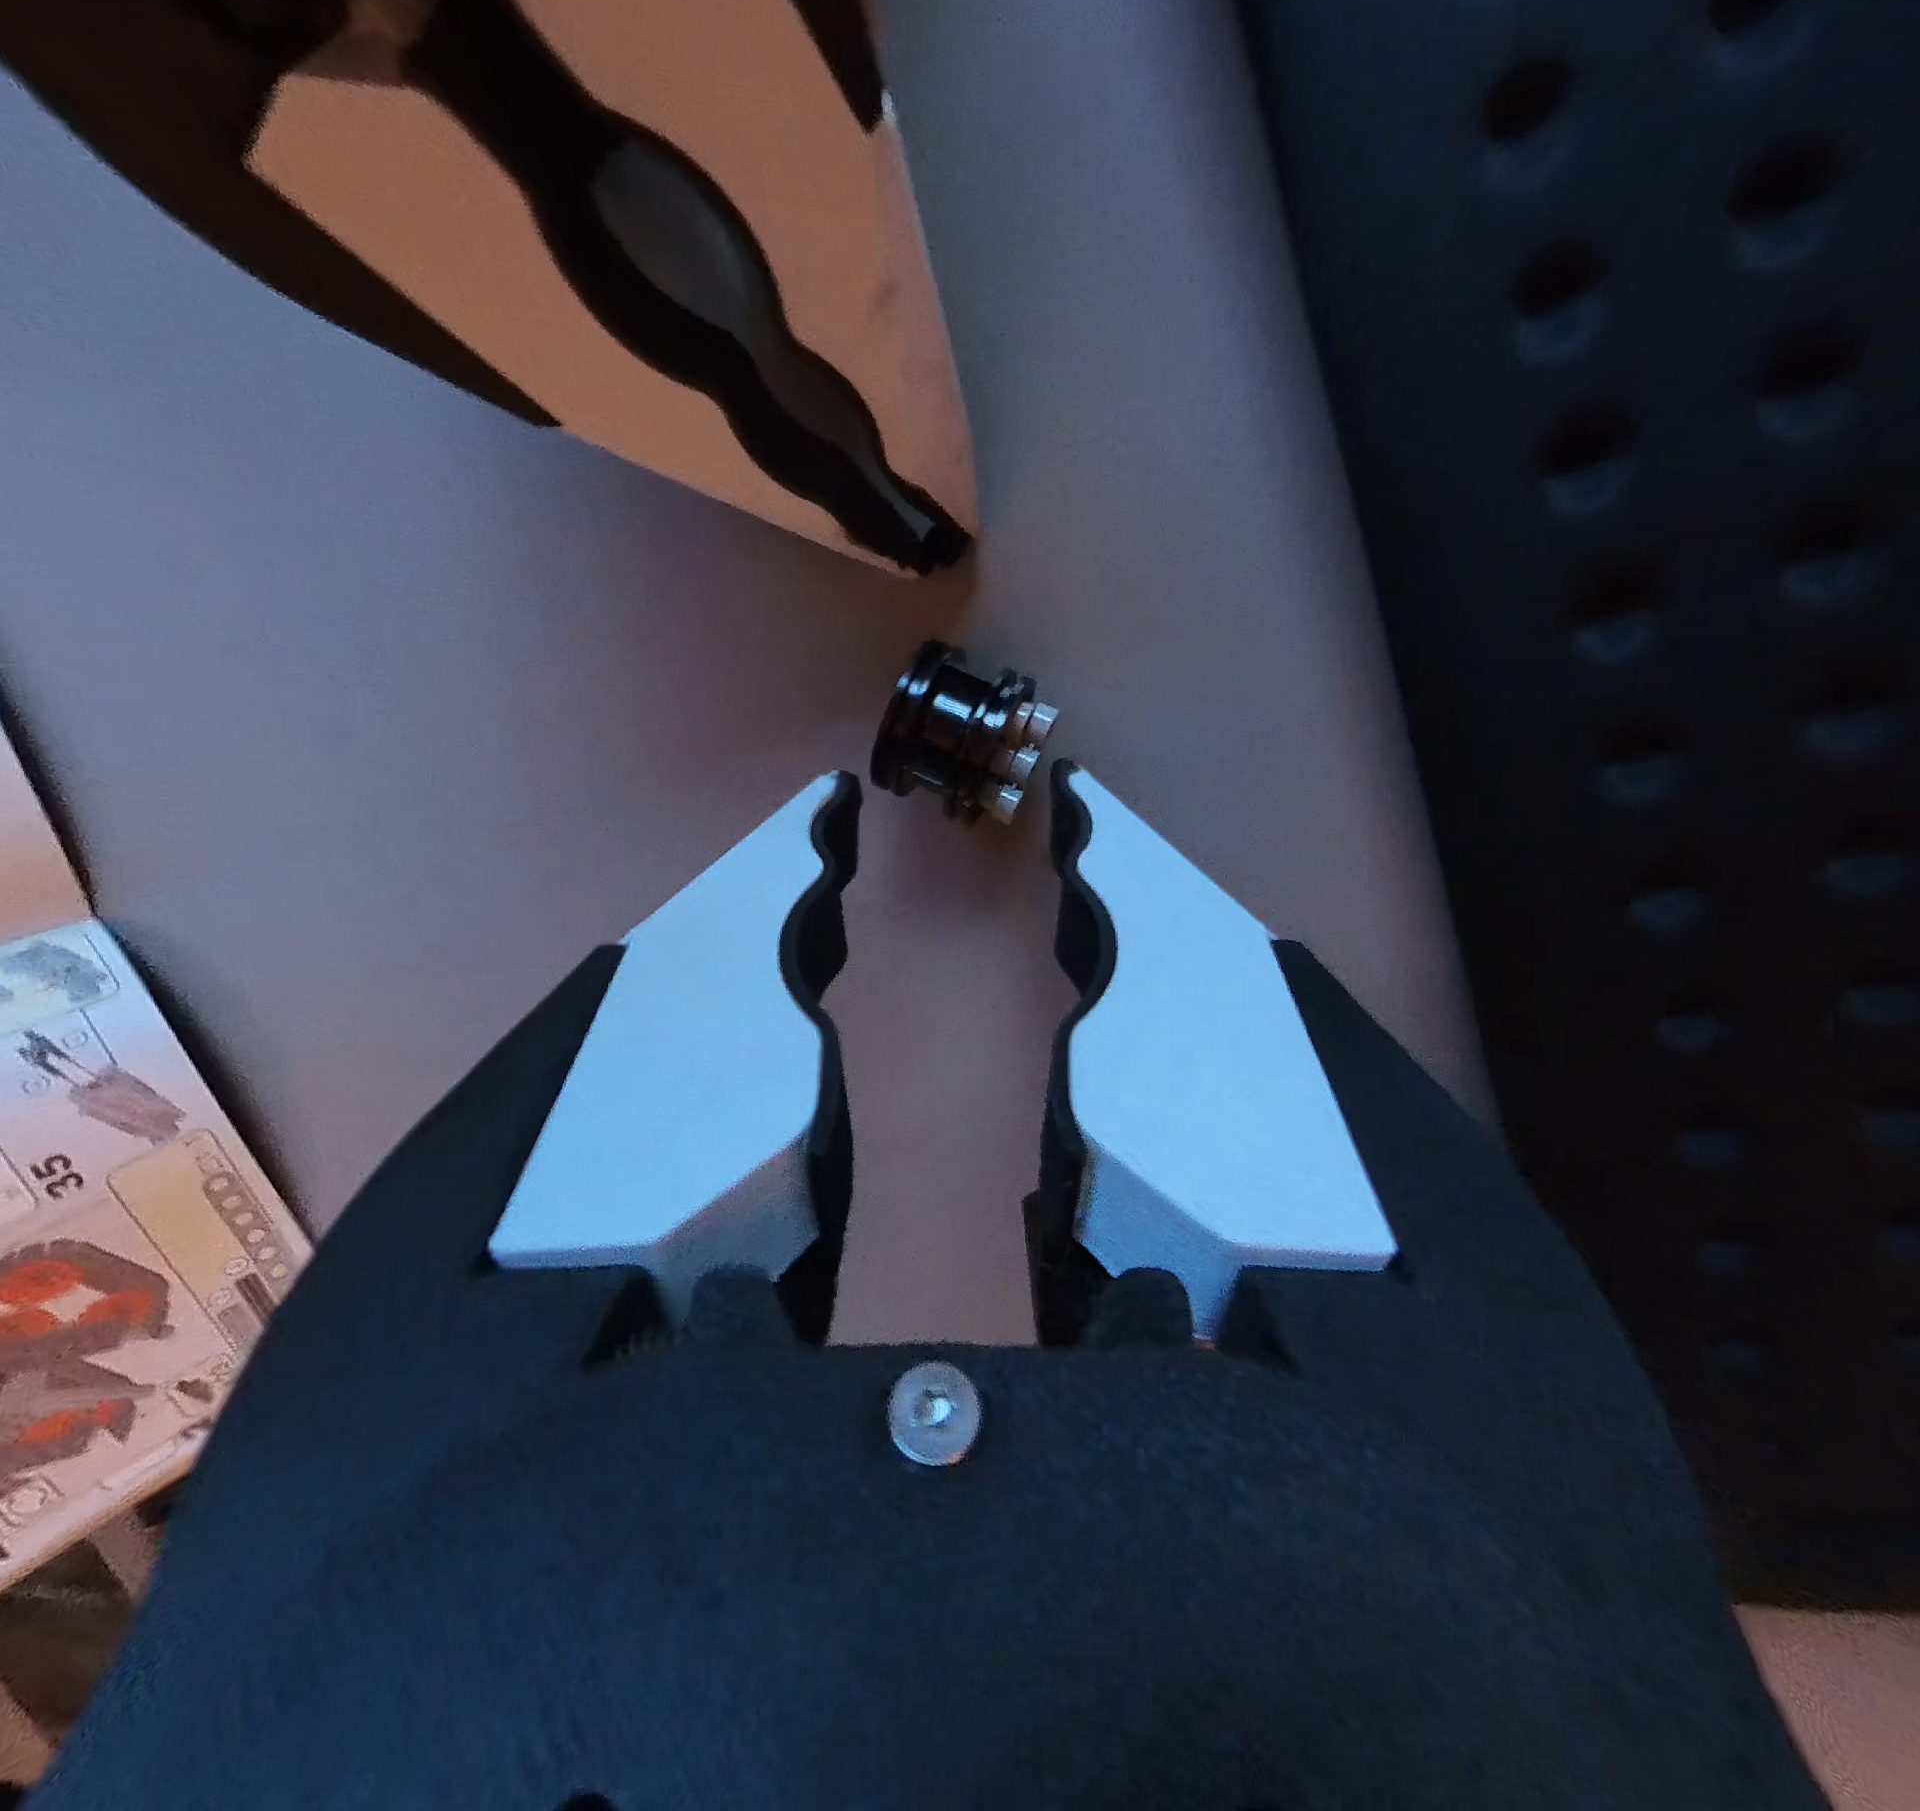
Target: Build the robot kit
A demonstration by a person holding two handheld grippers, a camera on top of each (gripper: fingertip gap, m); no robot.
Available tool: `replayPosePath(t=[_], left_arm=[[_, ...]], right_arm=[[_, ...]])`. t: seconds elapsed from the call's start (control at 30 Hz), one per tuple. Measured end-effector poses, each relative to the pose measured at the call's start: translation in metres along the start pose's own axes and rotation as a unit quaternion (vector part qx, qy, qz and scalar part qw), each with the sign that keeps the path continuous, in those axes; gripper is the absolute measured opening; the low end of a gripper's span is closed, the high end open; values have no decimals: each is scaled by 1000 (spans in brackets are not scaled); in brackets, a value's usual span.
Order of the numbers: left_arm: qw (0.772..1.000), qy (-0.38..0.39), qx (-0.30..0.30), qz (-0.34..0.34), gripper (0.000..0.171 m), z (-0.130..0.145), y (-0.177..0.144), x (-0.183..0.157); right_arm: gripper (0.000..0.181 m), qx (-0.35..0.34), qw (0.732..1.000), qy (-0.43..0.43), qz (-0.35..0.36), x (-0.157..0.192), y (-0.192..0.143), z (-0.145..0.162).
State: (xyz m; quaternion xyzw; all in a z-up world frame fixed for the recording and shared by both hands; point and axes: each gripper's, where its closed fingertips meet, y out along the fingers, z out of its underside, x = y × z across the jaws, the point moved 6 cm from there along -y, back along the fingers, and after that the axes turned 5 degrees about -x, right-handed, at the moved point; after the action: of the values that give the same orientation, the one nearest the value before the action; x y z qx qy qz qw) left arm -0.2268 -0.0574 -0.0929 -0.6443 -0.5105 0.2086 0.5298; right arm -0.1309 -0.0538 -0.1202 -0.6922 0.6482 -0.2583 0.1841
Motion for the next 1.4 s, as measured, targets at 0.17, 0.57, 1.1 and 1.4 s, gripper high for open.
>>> replayPosePath(t=[0.17,0.57,1.1,1.4], left_arm=[[1000,-5,0,16,29,-1,5,1],[990,-130,-54,-19,33,-3,10,-14],[990,-105,-93,-2,32,-9,10,-10],[990,-100,-96,-6,30,-11,12,-15]], right_arm=[[6,5,1000,-7,1,1,-1,1],[6,-1,1000,-2,-6,1,0,0],[6,-4,1000,-9,-19,3,2,0],[6,-5,1000,-10,-23,4,2,0]])
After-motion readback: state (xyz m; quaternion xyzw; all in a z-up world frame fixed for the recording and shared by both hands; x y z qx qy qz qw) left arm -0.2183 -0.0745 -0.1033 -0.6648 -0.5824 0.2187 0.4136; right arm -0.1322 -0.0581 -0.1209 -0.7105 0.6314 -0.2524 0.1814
